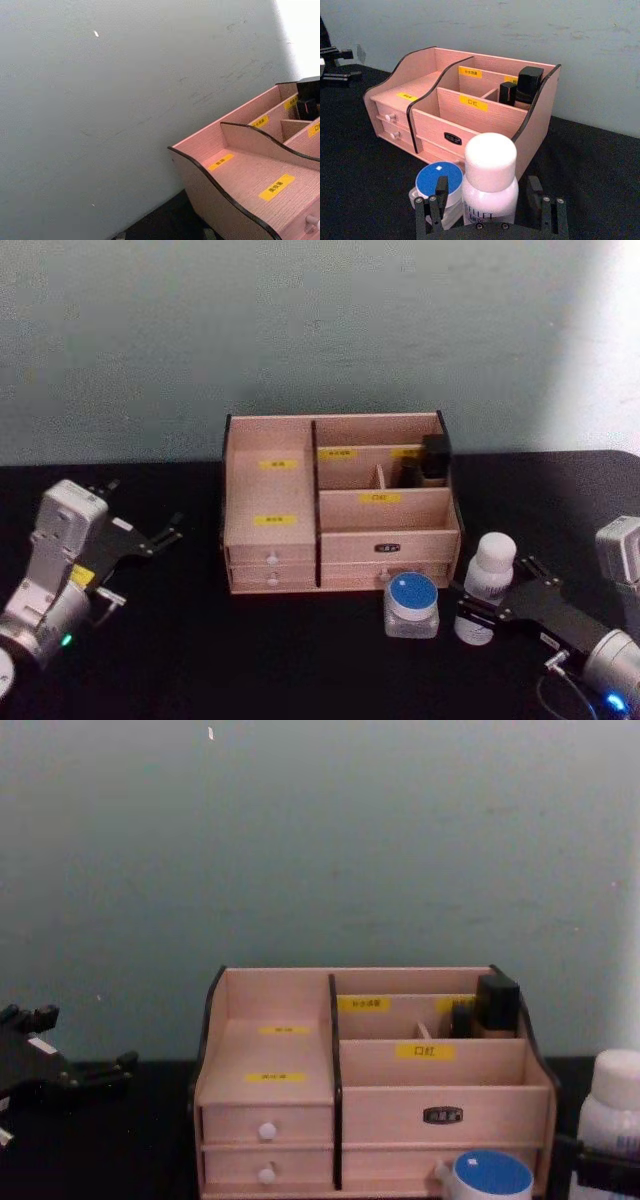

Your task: Pick up the facial cleanser and watermelon frost from the table and place them into the tiered storage box.

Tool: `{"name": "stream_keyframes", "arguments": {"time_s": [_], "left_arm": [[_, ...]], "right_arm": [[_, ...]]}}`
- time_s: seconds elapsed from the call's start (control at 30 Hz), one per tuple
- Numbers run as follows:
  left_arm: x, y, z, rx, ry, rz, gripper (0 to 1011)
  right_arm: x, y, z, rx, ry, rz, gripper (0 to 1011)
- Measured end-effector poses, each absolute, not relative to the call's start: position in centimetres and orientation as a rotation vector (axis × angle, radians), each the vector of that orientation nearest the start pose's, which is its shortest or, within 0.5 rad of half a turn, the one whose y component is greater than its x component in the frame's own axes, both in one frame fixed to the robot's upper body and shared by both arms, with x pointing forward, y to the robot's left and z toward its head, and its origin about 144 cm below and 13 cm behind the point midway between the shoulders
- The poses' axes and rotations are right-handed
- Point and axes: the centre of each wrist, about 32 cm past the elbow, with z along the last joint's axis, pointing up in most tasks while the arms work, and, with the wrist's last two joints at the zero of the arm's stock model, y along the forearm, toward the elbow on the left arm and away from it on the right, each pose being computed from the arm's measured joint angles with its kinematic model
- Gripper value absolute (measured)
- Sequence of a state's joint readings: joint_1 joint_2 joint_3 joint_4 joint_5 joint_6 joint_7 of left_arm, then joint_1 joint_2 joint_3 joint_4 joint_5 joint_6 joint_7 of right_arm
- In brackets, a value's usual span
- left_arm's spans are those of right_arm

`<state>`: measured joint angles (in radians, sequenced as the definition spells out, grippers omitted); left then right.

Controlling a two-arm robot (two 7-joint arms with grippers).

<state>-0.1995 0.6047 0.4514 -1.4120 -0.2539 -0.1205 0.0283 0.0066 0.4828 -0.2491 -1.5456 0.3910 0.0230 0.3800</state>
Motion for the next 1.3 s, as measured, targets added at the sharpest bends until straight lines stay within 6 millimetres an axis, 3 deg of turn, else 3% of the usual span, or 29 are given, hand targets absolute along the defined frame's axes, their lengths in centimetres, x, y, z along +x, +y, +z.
{"name": "stream_keyframes", "arguments": {"time_s": [0.2,0.5,0.63,1.1,1.3], "left_arm": [[48.9,31.0,114.0,0.305,-0.285,1.248,1002],[48.9,31.0,114.0,0.304,-0.285,1.248,1001],[48.9,31.0,114.0,0.304,-0.285,1.248,1001],[48.9,31.0,114.0,0.305,-0.285,1.248,1001],[48.9,31.0,114.0,0.304,-0.285,1.248,1001]], "right_arm": [[45.1,-29.8,113.3,-0.167,0.068,-0.974,969],[45.1,-29.9,113.3,-0.166,0.068,-0.973,757],[45.1,-29.9,113.4,-0.166,0.068,-0.973,605],[45.0,-29.9,113.4,-0.162,0.066,-0.970,601],[44.4,-30.3,114.8,-0.143,0.038,-0.955,601]]}}
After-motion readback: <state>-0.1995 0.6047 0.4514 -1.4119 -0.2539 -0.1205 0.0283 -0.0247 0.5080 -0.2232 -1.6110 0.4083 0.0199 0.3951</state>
